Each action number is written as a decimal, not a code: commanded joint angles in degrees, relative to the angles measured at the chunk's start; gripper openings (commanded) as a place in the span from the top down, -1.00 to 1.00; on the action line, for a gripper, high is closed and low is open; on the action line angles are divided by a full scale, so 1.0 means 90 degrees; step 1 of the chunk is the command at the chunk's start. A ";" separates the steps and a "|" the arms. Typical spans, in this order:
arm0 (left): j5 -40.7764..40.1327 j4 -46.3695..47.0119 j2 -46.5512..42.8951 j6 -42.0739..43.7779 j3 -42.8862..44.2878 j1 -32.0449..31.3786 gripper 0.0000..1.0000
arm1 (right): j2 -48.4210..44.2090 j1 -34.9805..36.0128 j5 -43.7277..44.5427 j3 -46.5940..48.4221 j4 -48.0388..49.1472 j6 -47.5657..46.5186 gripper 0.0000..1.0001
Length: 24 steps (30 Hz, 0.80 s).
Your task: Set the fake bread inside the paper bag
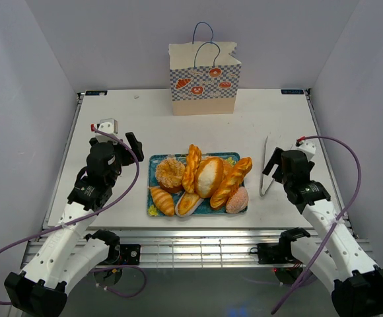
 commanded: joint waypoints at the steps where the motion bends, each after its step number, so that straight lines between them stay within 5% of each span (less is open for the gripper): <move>1: 0.0018 -0.0053 -0.0062 -0.0016 0.0237 0.0001 -0.96 | 0.0468 -0.0024 -0.0085 -0.0010 -0.0035 -0.0021 -0.80; 24: 0.0477 -0.0072 -0.0238 -0.0084 0.0276 0.0001 -0.96 | 0.3564 -0.0317 -0.0858 -0.0011 0.1792 -0.0529 -0.80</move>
